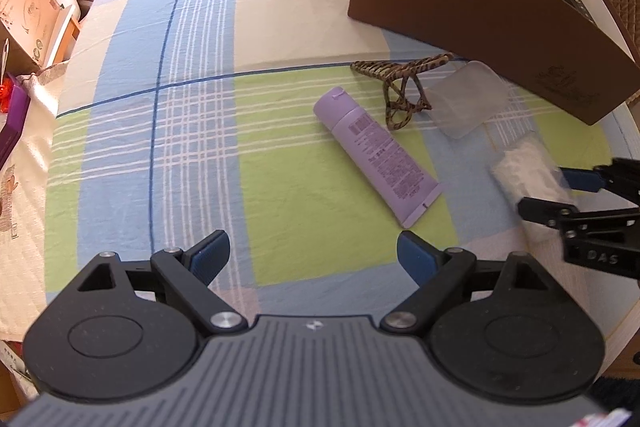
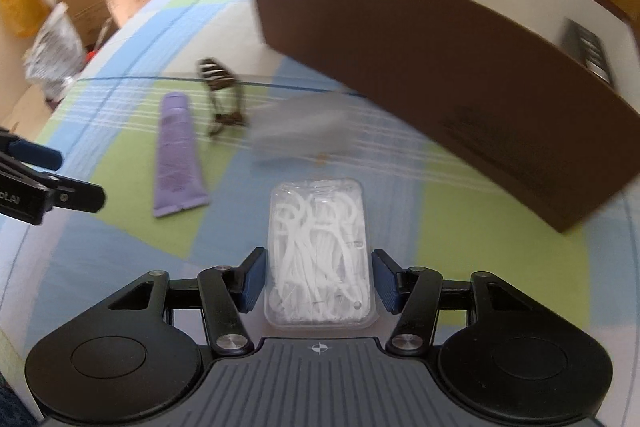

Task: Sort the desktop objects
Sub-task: 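Grasp the purple tube with the left tool while right holds the floss box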

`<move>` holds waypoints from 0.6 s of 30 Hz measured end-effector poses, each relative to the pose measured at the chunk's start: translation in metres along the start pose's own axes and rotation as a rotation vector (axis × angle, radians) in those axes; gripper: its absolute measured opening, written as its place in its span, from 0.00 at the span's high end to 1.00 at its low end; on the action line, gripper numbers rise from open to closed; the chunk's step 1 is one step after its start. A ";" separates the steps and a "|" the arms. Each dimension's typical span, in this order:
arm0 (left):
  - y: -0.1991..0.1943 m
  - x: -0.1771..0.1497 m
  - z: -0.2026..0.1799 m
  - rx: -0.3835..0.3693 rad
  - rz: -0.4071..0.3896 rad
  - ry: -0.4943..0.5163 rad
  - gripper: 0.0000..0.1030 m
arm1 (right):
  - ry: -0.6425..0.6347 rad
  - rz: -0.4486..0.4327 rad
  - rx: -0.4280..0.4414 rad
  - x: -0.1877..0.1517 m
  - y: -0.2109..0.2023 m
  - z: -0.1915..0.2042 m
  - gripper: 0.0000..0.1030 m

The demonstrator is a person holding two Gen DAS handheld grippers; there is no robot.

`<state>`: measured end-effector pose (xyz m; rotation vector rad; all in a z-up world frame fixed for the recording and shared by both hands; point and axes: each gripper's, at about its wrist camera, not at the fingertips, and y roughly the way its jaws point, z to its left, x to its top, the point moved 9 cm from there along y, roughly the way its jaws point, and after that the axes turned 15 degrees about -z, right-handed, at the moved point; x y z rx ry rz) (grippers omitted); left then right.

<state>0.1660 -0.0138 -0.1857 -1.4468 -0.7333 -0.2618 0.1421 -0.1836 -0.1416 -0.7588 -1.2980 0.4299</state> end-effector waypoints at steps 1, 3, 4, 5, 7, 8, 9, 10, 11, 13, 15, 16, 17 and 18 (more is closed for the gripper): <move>0.002 0.001 -0.002 -0.004 -0.004 -0.005 0.14 | 0.017 -0.001 -0.018 -0.001 -0.002 -0.008 0.48; 0.006 0.005 -0.005 -0.014 -0.014 -0.020 0.14 | 0.047 -0.003 -0.046 -0.003 -0.007 -0.023 0.48; 0.009 0.008 -0.008 -0.020 -0.021 -0.027 0.14 | 0.060 -0.003 -0.060 -0.004 -0.009 -0.031 0.48; 0.012 0.010 -0.011 -0.023 -0.028 -0.032 0.14 | 0.070 -0.003 -0.072 -0.005 -0.011 -0.037 0.48; 0.019 0.016 -0.019 -0.032 -0.047 -0.038 0.14 | 0.091 -0.004 -0.090 -0.006 -0.015 -0.049 0.48; 0.023 0.019 -0.023 -0.036 -0.057 -0.034 0.14 | 0.099 -0.004 -0.098 -0.006 -0.016 -0.053 0.48; 0.028 0.022 -0.026 -0.031 -0.062 -0.027 0.14 | 0.107 -0.005 -0.108 -0.006 -0.018 -0.058 0.48; 0.033 0.025 -0.029 -0.021 -0.063 -0.022 0.14 | 0.112 -0.005 -0.113 -0.006 -0.019 -0.062 0.48; 0.038 0.027 -0.032 -0.016 -0.067 -0.018 0.14 | 0.117 -0.006 -0.117 -0.007 -0.019 -0.066 0.48; 0.047 0.031 -0.036 -0.010 -0.069 -0.015 0.14 | 0.127 -0.008 -0.123 -0.007 -0.022 -0.071 0.48; 0.053 0.033 -0.037 -0.004 -0.073 -0.006 0.14 | 0.134 -0.010 -0.125 -0.007 -0.022 -0.075 0.48; 0.056 0.034 -0.037 0.000 -0.075 -0.001 0.14 | 0.137 -0.012 -0.125 -0.008 -0.023 -0.077 0.48; 0.058 0.036 -0.037 0.005 -0.080 0.006 0.14 | 0.140 -0.012 -0.125 -0.008 -0.024 -0.079 0.48; 0.060 0.037 -0.037 0.009 -0.086 0.012 0.14 | 0.143 -0.011 -0.124 -0.009 -0.024 -0.080 0.48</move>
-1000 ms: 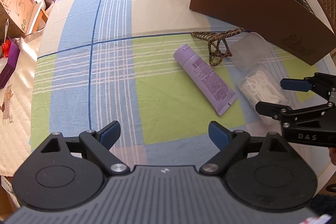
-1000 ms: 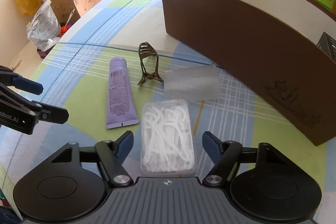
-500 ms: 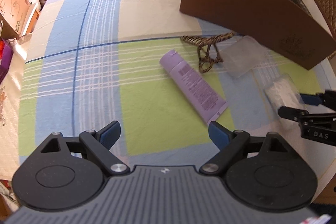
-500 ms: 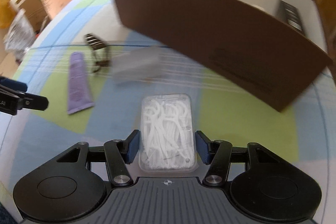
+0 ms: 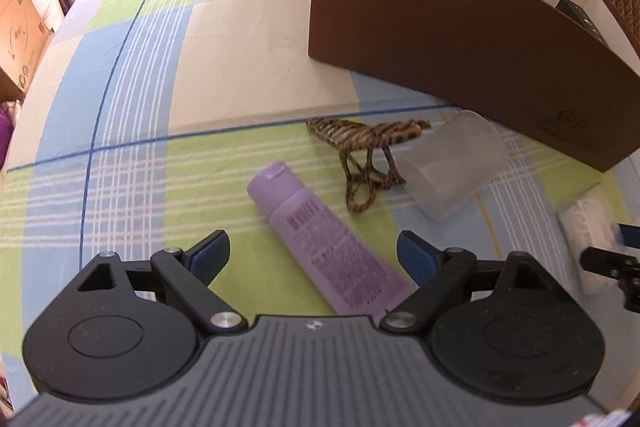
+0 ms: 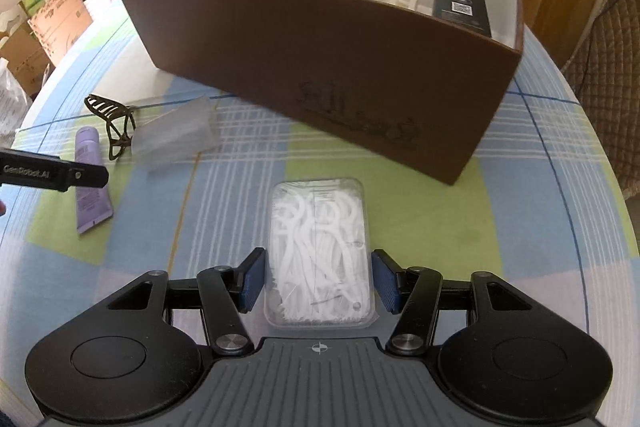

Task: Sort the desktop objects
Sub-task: 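Grasp the purple tube with the left tool while right holds the floss box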

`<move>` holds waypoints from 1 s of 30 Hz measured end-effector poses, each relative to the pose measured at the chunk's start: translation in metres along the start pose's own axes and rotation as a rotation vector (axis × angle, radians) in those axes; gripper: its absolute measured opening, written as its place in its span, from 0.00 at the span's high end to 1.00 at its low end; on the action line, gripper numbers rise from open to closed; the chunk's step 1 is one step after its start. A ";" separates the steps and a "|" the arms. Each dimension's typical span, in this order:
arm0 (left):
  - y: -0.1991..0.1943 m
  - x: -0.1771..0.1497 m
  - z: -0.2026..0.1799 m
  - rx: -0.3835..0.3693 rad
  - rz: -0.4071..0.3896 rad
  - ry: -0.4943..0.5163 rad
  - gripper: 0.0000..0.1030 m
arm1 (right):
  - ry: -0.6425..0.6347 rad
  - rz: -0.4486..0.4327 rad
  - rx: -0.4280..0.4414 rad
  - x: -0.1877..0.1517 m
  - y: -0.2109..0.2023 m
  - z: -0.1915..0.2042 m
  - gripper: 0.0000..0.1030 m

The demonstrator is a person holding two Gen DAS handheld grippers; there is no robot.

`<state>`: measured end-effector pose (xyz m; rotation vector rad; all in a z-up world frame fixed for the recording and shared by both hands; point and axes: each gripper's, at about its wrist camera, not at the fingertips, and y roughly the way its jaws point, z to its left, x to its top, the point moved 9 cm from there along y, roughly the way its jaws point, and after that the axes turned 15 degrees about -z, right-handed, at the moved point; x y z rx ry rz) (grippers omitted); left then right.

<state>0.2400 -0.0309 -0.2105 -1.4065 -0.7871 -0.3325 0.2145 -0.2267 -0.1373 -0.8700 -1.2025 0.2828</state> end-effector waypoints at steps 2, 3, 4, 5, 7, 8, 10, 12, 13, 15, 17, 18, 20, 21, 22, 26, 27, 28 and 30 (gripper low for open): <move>0.005 0.002 0.001 0.007 -0.005 0.011 0.15 | 0.007 0.000 0.005 0.000 0.000 -0.002 0.48; 0.007 0.002 0.002 0.009 -0.006 0.015 0.17 | 0.007 0.001 0.007 0.000 0.000 -0.002 0.48; 0.009 0.001 0.004 0.011 -0.009 0.020 0.21 | 0.006 0.001 0.009 0.000 -0.001 -0.002 0.48; 0.011 0.001 0.006 0.014 -0.007 0.025 0.23 | 0.003 0.002 0.011 0.001 -0.001 -0.002 0.48; 0.013 -0.002 0.011 0.012 -0.001 0.017 0.24 | 0.002 0.003 0.013 0.001 0.000 -0.002 0.48; 0.013 -0.003 0.014 0.008 -0.001 0.008 0.25 | 0.004 0.003 0.014 0.001 -0.001 -0.003 0.48; 0.012 -0.005 0.022 0.010 -0.008 0.008 0.29 | 0.004 0.003 0.015 0.002 0.001 -0.004 0.48; 0.009 -0.007 0.030 0.018 -0.013 0.022 0.33 | 0.005 0.003 0.016 0.001 0.001 -0.005 0.48; 0.008 -0.008 0.034 0.018 -0.016 0.031 0.33 | 0.005 0.003 0.017 0.001 0.001 -0.006 0.48; 0.006 -0.009 0.040 0.011 -0.019 0.042 0.35 | 0.006 0.000 0.020 0.001 0.002 -0.008 0.48; 0.004 -0.009 0.043 0.000 -0.019 0.053 0.35 | 0.007 -0.003 0.019 0.000 0.002 -0.010 0.48; 0.004 -0.008 0.043 -0.008 -0.022 0.060 0.36 | 0.004 -0.004 0.018 0.000 0.003 -0.010 0.48; 0.004 -0.006 0.040 -0.027 -0.037 0.083 0.36 | 0.002 -0.006 0.017 -0.001 0.004 -0.010 0.48; 0.003 -0.005 0.038 -0.036 -0.043 0.097 0.36 | 0.003 -0.006 0.016 -0.001 0.005 -0.010 0.47; 0.003 -0.003 0.035 -0.047 -0.051 0.117 0.36 | 0.006 -0.006 0.015 -0.001 0.005 -0.011 0.47; 0.010 0.003 0.021 -0.093 -0.065 0.204 0.36 | 0.011 -0.010 0.007 -0.001 0.000 -0.008 0.47; 0.013 0.003 0.019 -0.103 -0.060 0.222 0.36 | 0.013 -0.012 0.003 0.000 -0.001 -0.008 0.47; 0.014 0.004 0.017 -0.110 -0.060 0.232 0.37 | 0.015 -0.014 0.001 0.000 -0.002 -0.007 0.47; 0.015 0.005 0.015 -0.130 -0.062 0.234 0.45 | 0.013 -0.021 -0.001 0.000 -0.006 -0.004 0.47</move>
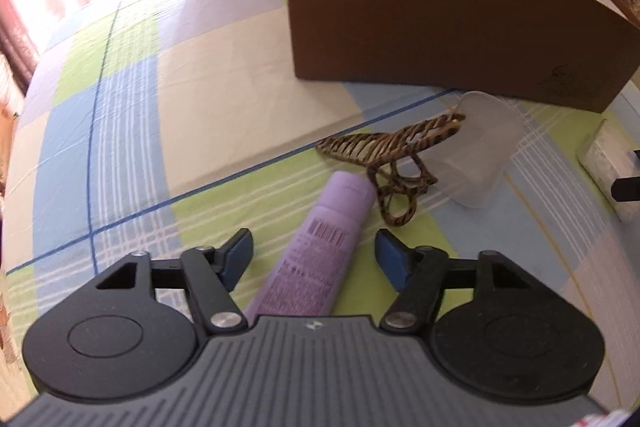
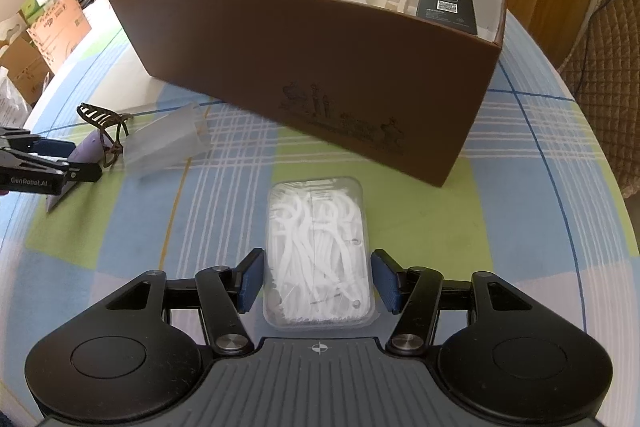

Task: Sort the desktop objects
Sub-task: 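Grasp the purple tube with the left tool while right holds the floss box, then carry the purple tube and floss box over the brown box with both tools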

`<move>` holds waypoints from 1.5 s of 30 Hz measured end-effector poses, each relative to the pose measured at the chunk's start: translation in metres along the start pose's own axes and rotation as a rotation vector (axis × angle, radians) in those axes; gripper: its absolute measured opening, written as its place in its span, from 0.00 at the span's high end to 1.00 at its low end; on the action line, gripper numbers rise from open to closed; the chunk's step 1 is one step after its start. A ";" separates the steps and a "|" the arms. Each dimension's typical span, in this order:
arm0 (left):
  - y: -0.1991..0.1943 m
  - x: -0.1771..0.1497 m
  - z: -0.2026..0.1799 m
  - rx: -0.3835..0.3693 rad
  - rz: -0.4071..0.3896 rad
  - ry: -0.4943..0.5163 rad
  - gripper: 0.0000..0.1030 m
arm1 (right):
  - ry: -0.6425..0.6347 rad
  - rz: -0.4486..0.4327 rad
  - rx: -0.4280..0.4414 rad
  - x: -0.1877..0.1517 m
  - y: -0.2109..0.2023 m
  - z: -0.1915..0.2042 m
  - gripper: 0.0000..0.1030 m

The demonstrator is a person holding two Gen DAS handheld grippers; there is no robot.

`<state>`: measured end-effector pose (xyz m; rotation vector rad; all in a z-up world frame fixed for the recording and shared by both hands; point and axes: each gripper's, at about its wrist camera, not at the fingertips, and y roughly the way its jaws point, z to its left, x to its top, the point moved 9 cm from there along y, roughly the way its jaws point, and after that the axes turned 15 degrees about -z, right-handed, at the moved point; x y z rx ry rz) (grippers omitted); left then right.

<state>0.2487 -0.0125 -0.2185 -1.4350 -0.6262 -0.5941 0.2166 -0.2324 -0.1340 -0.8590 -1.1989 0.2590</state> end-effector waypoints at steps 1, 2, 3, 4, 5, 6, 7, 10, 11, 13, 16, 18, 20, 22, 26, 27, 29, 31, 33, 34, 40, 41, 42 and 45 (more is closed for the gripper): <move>0.000 0.000 0.000 -0.008 -0.003 -0.009 0.57 | -0.002 -0.004 -0.001 0.000 -0.002 0.001 0.47; -0.001 0.000 0.000 -0.016 -0.005 -0.026 0.62 | -0.005 -0.009 -0.004 0.000 -0.003 0.003 0.47; -0.001 -0.001 0.001 -0.012 -0.006 -0.041 0.65 | -0.005 -0.013 -0.005 0.000 -0.004 0.003 0.47; -0.003 -0.002 0.003 0.001 -0.007 -0.051 0.69 | -0.006 -0.015 -0.006 -0.001 -0.004 0.004 0.47; -0.006 -0.004 0.004 0.011 -0.011 -0.061 0.71 | -0.006 -0.016 -0.007 -0.001 -0.005 0.004 0.47; -0.009 -0.007 0.005 0.020 -0.011 -0.074 0.71 | -0.006 -0.016 -0.008 -0.001 -0.005 0.004 0.47; -0.013 -0.010 0.008 0.035 -0.007 -0.094 0.71 | -0.007 -0.016 -0.008 -0.001 -0.005 0.004 0.47; -0.028 -0.022 0.015 0.078 0.010 -0.162 0.71 | -0.015 -0.019 -0.006 -0.002 -0.005 0.005 0.47; -0.032 -0.026 0.016 0.090 0.016 -0.180 0.71 | -0.016 -0.019 -0.005 -0.002 -0.005 0.006 0.46; -0.037 -0.031 0.018 0.106 0.022 -0.206 0.71 | -0.022 -0.018 -0.007 -0.002 -0.004 0.006 0.42; -0.042 -0.034 0.019 0.113 0.025 -0.234 0.71 | -0.040 -0.020 -0.011 -0.002 -0.001 0.007 0.33; -0.040 -0.032 0.021 0.120 0.029 -0.242 0.71 | -0.053 -0.019 -0.012 -0.001 0.002 0.008 0.32; -0.037 -0.029 0.021 0.130 0.036 -0.235 0.71 | -0.064 -0.021 -0.013 0.000 0.005 0.009 0.32; -0.032 -0.025 0.020 0.136 0.045 -0.221 0.70 | -0.070 -0.020 -0.016 0.000 0.008 0.009 0.32; -0.028 -0.021 0.012 0.131 0.042 -0.193 0.71 | -0.091 -0.021 -0.021 0.000 0.012 0.009 0.32; -0.028 -0.021 0.012 0.132 0.042 -0.191 0.73 | -0.092 -0.020 -0.024 0.000 0.013 0.009 0.32; -0.030 -0.023 0.010 0.132 0.041 -0.187 0.75 | -0.090 -0.014 -0.025 -0.001 0.014 0.009 0.32; -0.032 -0.026 0.009 0.128 0.045 -0.190 0.75 | -0.099 -0.003 -0.028 -0.004 0.015 0.010 0.37; -0.037 -0.030 0.008 0.122 0.049 -0.195 0.75 | -0.121 -0.008 -0.029 -0.003 0.013 0.012 0.47; -0.040 -0.032 0.007 0.117 0.049 -0.200 0.75 | -0.124 0.001 -0.029 -0.004 0.013 0.013 0.47; -0.062 -0.035 0.005 0.099 0.027 -0.206 0.75 | -0.119 0.003 -0.020 0.002 0.006 0.017 0.47; -0.066 -0.033 0.005 0.096 0.015 -0.209 0.75 | -0.118 -0.003 -0.014 0.005 0.003 0.018 0.47; -0.069 -0.030 0.005 0.092 0.002 -0.213 0.75 | -0.117 -0.012 -0.009 0.008 0.001 0.020 0.47; -0.084 -0.018 0.005 0.081 -0.043 -0.211 0.75 | -0.120 -0.036 0.004 0.017 -0.005 0.024 0.47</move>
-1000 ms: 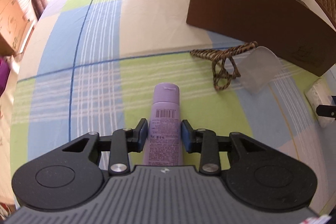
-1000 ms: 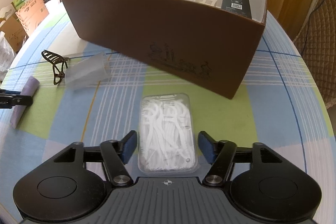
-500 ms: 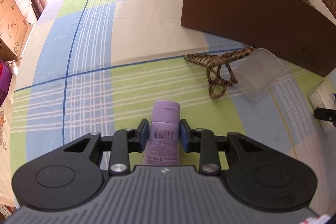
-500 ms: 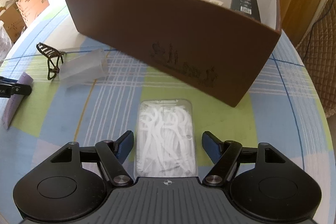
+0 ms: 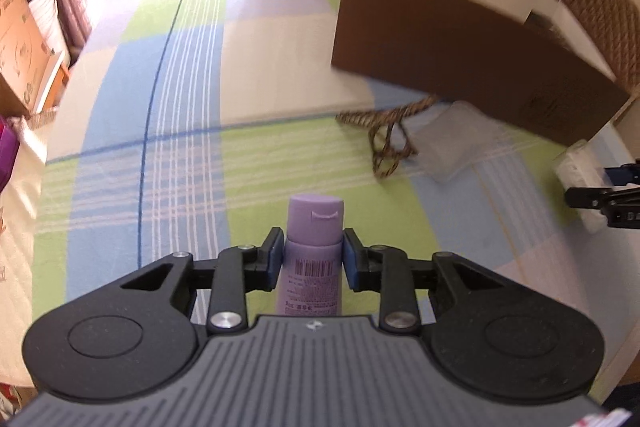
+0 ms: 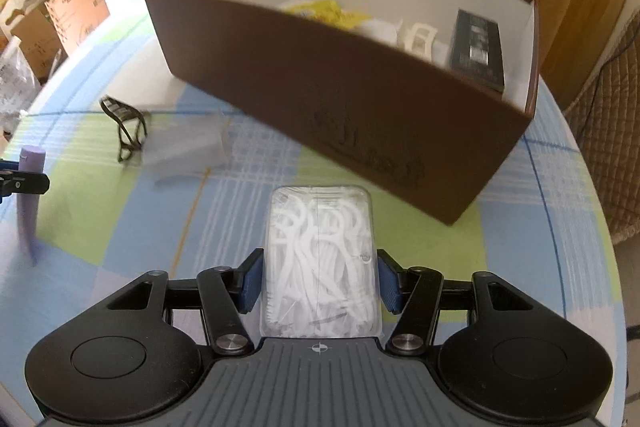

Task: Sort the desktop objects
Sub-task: 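Carry the purple tube and floss box over the brown box with both tools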

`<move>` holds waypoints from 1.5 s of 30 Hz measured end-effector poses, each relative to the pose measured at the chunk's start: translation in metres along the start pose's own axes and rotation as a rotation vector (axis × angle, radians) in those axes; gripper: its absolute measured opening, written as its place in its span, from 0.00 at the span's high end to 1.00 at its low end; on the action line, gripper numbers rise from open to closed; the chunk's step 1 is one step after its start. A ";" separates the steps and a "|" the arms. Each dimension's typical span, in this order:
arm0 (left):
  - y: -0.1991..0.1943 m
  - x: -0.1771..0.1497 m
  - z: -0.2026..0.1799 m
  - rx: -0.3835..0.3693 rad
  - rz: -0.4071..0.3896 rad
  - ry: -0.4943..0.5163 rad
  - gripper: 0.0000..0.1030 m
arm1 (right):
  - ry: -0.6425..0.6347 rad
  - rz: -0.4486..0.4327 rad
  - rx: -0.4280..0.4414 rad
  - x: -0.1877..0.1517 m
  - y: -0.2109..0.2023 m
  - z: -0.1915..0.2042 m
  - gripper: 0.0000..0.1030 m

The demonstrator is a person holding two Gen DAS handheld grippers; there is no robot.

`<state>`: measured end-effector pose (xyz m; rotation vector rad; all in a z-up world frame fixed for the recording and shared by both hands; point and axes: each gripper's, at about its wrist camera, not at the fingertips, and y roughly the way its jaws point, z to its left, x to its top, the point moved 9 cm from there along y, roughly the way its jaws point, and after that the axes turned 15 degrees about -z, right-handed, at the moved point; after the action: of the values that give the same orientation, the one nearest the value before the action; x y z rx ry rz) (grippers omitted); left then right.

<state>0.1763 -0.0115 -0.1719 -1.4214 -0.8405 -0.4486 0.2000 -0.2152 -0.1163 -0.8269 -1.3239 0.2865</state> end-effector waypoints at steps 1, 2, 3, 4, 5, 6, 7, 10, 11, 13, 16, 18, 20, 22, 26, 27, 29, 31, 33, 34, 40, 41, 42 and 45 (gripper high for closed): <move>-0.004 0.005 0.000 -0.004 -0.016 0.000 0.75 | -0.001 -0.009 0.002 0.003 -0.002 0.001 0.47; -0.008 0.008 -0.001 -0.007 -0.030 -0.003 0.75 | -0.002 -0.016 0.005 0.005 -0.003 0.003 0.47; -0.010 0.012 -0.001 -0.011 -0.042 -0.005 0.75 | -0.001 -0.023 0.009 0.007 -0.005 0.004 0.47; -0.013 0.014 0.000 -0.011 -0.053 -0.008 0.75 | 0.001 -0.029 0.011 0.009 -0.006 0.004 0.47; -0.016 0.017 0.000 -0.009 -0.061 -0.010 0.75 | 0.003 -0.033 0.012 0.010 -0.008 0.005 0.47; -0.018 0.019 0.000 -0.010 -0.069 -0.011 0.75 | 0.003 -0.036 0.015 0.011 -0.009 0.005 0.47; -0.021 0.021 0.000 -0.010 -0.076 -0.012 0.75 | 0.003 -0.039 0.016 0.011 -0.010 0.006 0.47; -0.026 0.025 -0.001 -0.012 -0.091 -0.014 0.75 | 0.002 -0.044 0.023 0.013 -0.013 0.008 0.47; -0.027 0.026 -0.002 -0.007 -0.095 -0.018 0.75 | 0.002 -0.046 0.024 0.014 -0.015 0.008 0.47; -0.031 0.029 -0.004 -0.013 -0.103 -0.017 0.75 | 0.002 -0.048 0.027 0.015 -0.017 0.009 0.47; -0.037 0.035 -0.008 -0.026 -0.120 -0.012 0.75 | 0.004 -0.052 0.033 0.017 -0.021 0.010 0.47; -0.041 0.041 -0.012 -0.038 -0.132 -0.007 0.75 | 0.009 -0.055 0.040 0.020 -0.024 0.011 0.47; -0.045 0.050 -0.016 -0.048 -0.148 0.004 0.75 | 0.010 -0.062 0.047 0.024 -0.027 0.011 0.47; -0.050 0.061 -0.019 -0.058 -0.170 0.013 0.75 | 0.019 -0.074 0.056 0.031 -0.032 0.010 0.47; -0.059 0.088 -0.025 -0.078 -0.219 0.026 0.75 | 0.036 -0.109 0.078 0.050 -0.041 0.007 0.47; -0.061 0.095 -0.027 -0.086 -0.233 0.032 0.75 | 0.035 -0.119 0.081 0.056 -0.043 0.006 0.47; -0.064 0.110 -0.032 -0.101 -0.259 0.048 0.75 | 0.035 -0.141 0.089 0.068 -0.047 0.004 0.47; -0.065 0.125 -0.039 -0.122 -0.279 0.060 0.75 | 0.037 -0.164 0.100 0.081 -0.049 0.000 0.47; -0.065 0.141 -0.049 -0.145 -0.299 0.069 0.75 | 0.037 -0.189 0.111 0.096 -0.051 -0.003 0.47; -0.064 0.150 -0.054 -0.159 -0.311 0.076 0.75 | 0.036 -0.199 0.114 0.103 -0.051 -0.005 0.47; -0.046 0.193 -0.081 -0.222 -0.336 0.104 0.76 | 0.004 -0.269 0.104 0.150 -0.047 -0.017 0.47; -0.041 0.200 -0.085 -0.223 -0.336 0.105 0.76 | 0.004 -0.276 0.102 0.156 -0.045 -0.020 0.47; -0.036 0.205 -0.088 -0.225 -0.335 0.106 0.76 | 0.004 -0.281 0.100 0.162 -0.042 -0.022 0.47; -0.023 0.221 -0.099 -0.245 -0.335 0.108 0.76 | 0.002 -0.294 0.091 0.177 -0.032 -0.030 0.47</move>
<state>0.3264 -0.0648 0.0120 -1.4670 -0.9637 -0.9009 0.2655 -0.1382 0.0359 -0.5468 -1.3998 0.1123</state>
